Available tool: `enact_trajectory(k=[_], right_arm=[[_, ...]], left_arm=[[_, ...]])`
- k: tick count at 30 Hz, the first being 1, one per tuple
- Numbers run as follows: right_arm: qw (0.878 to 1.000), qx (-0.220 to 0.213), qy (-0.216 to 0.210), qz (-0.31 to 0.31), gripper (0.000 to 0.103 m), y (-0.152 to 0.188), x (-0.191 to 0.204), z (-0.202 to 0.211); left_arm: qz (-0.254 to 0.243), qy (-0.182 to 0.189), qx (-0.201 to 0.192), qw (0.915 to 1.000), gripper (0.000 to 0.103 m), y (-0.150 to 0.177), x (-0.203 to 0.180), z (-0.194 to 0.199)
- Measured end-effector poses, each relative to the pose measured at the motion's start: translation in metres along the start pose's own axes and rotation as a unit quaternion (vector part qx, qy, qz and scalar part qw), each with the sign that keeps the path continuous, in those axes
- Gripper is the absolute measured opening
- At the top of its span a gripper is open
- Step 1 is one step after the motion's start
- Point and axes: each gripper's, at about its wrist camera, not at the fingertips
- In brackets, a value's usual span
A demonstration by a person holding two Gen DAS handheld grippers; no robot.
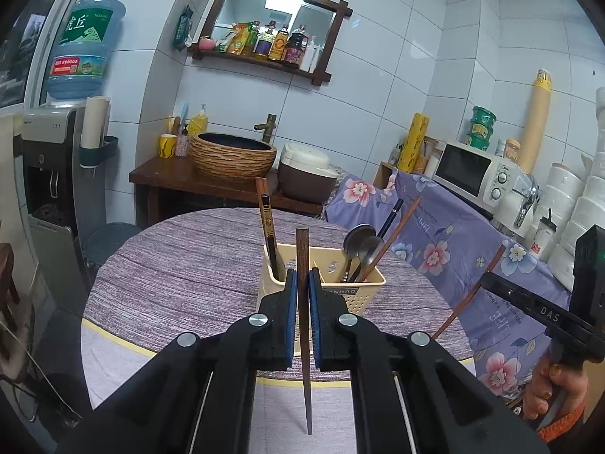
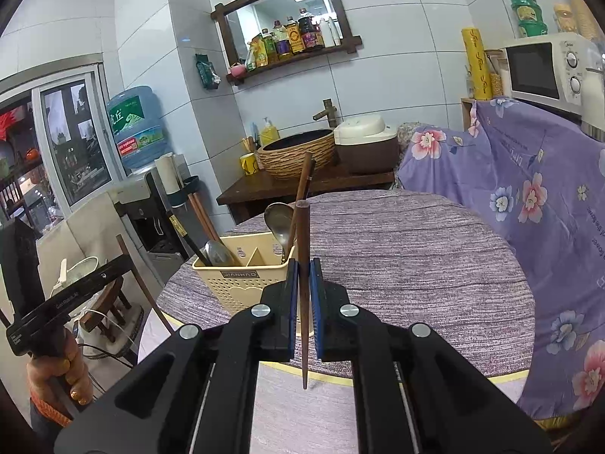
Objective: Organize utensils
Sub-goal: 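Carry both brown chopsticks over the holder and lower them in with both tools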
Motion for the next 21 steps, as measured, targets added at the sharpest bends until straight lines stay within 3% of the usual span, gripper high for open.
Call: enact_trajectory(k=[5,9,14,18,21], right_arm=[[1.000,0.003,-0.013,0.011,0.007,-0.007,0.004,-0.002],[0.999,-0.002,-0.040,0.019,0.007,-0.032,0.012,0.004],[0.997,-0.030,-0.069,0.036,0.007,-0.093,0.030,0.011],[0.994,-0.067,-0.062,0.054,0.007,-0.139,0.048,0.013],[0.994,-0.079,-0.047,0.066,0.007,-0.153,0.059,0.003]], left_arm=[[0.001,0.008,-0.002,1.0000,0.007,-0.008,0.001,0.003],[-0.008,0.017,-0.011,0.9998,0.007,-0.027,-0.003,0.011],[-0.026,0.025,-0.055,0.9978,0.008,-0.085,-0.020,0.028],[-0.029,0.018,-0.096,0.9948,0.008,-0.129,-0.033,0.031],[-0.023,0.001,-0.121,0.9924,0.008,-0.145,-0.038,0.019]])
Point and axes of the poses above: each gripper's, at about its wrist camera, not at the fingertips, and z roughly against the way its jaws point, x to its left, y to its underside, and after that the axes turned 4 degrees about z, right-handed
